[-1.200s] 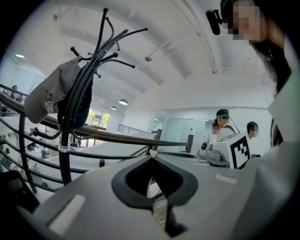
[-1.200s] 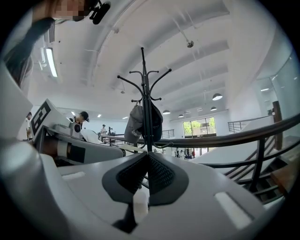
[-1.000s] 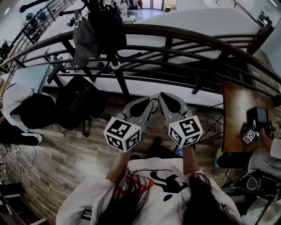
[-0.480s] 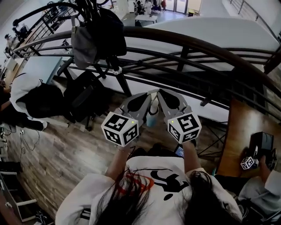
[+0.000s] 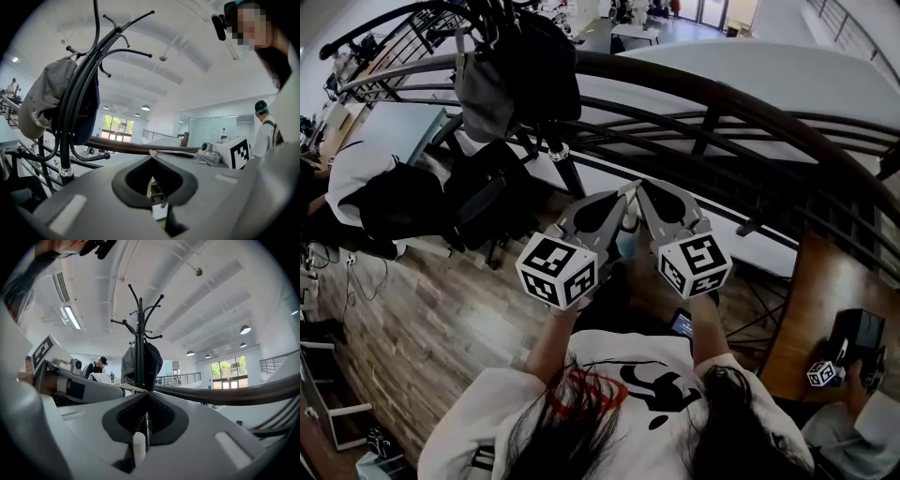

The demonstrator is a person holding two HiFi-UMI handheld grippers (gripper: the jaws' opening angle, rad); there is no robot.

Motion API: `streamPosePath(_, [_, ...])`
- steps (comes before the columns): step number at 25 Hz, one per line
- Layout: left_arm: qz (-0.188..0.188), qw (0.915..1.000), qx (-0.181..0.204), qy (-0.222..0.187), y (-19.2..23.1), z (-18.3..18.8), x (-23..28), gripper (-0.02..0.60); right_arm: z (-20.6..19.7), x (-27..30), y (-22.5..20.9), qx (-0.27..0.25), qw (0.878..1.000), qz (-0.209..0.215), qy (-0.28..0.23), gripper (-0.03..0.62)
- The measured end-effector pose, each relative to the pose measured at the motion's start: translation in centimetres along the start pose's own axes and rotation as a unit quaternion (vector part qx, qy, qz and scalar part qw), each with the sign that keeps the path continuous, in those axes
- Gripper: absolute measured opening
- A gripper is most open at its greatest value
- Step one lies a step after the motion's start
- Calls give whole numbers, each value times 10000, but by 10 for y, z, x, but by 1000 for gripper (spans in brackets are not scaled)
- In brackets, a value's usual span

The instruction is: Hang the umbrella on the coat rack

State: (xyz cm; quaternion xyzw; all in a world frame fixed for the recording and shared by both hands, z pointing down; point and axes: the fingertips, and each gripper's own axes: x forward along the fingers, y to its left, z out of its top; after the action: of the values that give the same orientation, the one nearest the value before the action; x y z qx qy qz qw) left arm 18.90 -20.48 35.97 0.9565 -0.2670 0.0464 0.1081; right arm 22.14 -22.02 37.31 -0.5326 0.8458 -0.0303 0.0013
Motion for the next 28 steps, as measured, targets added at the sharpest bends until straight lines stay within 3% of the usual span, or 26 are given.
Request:
streamPosePath(13, [-55,9999,-105,65,66,5,55,0,-13,76,-48,-208,9994,-87,270,26])
streamPosePath(22, [126,9992,-231,293,114,-7,76,0,-33,125,-64,-168,9983,34,551,26])
streamPosePath(28, [213,9981,-354,447,125,-10,85,2,-40,136,-75,-429,9952,204,856,26])
